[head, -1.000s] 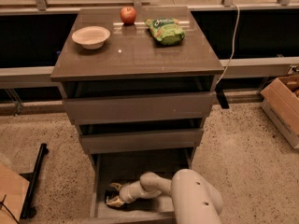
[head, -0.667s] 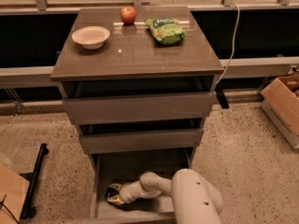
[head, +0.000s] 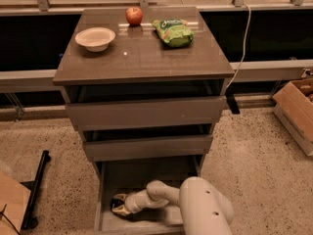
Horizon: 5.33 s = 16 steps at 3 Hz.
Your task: Pick rxbar chocolate from bottom drawer and place on counter
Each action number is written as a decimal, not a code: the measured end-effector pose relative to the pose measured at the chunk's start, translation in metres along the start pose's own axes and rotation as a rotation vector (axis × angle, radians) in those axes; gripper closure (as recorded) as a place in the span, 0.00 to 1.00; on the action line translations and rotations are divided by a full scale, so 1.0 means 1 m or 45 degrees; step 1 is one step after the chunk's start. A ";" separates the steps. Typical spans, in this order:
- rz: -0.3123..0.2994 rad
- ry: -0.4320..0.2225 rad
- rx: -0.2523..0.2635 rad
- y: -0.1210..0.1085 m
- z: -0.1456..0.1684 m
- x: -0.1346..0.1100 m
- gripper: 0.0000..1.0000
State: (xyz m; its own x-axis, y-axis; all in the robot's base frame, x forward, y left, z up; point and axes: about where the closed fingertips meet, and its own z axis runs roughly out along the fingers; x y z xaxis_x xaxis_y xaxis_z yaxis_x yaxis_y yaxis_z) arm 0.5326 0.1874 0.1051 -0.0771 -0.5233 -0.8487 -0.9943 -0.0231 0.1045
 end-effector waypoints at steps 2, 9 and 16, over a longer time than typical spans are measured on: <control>-0.037 -0.037 -0.005 0.021 -0.033 -0.035 0.82; -0.451 0.214 0.135 0.077 -0.162 -0.251 1.00; -0.743 0.385 0.030 0.144 -0.360 -0.415 1.00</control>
Offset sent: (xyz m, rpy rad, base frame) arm 0.0590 -0.0968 0.3499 0.1823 -0.4056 -0.1203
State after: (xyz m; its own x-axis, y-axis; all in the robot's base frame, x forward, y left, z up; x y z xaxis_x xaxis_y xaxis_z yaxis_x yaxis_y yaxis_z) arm 0.4485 0.0943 0.6596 0.4959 -0.6471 -0.5791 -0.8683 -0.3585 -0.3429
